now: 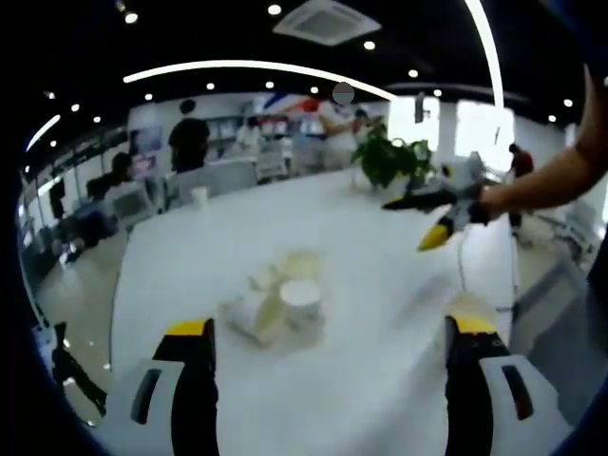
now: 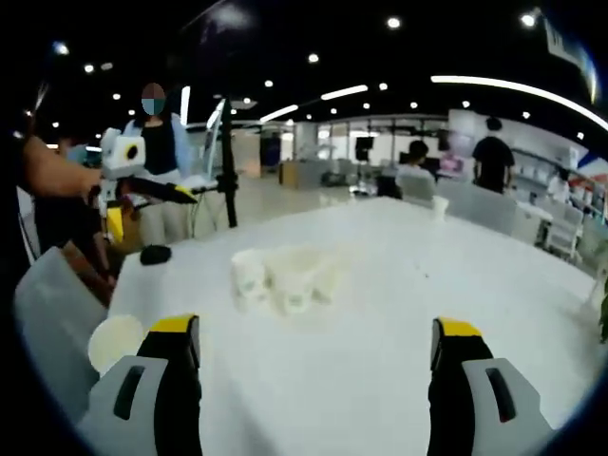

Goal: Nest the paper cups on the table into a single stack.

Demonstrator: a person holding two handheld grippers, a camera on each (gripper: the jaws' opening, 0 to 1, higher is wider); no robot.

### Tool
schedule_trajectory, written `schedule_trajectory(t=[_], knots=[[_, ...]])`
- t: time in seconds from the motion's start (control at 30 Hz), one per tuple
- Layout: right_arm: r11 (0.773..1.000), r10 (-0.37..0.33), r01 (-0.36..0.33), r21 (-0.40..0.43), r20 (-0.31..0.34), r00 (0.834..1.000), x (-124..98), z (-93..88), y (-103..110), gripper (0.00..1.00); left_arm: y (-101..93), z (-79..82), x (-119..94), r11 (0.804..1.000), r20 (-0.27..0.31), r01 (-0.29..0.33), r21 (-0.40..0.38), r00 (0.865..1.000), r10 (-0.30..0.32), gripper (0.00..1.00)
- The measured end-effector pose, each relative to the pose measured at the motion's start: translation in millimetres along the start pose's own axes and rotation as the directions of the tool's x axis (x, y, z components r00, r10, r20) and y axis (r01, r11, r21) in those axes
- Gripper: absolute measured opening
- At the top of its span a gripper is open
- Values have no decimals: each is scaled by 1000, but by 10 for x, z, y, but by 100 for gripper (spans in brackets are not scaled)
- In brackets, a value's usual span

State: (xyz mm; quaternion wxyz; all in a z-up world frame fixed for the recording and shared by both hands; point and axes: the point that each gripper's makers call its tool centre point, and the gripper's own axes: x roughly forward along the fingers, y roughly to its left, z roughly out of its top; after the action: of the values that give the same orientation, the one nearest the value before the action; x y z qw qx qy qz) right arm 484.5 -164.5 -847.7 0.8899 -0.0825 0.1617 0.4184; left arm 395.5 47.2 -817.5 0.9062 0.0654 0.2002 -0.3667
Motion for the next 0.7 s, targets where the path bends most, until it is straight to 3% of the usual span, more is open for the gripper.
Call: schedule_trajectory(t=[0.7], knots=[[999, 34, -35, 40, 44, 998, 654, 239, -20, 96, 27, -34, 91, 1000, -4, -13, -17, 1000, 13, 100]])
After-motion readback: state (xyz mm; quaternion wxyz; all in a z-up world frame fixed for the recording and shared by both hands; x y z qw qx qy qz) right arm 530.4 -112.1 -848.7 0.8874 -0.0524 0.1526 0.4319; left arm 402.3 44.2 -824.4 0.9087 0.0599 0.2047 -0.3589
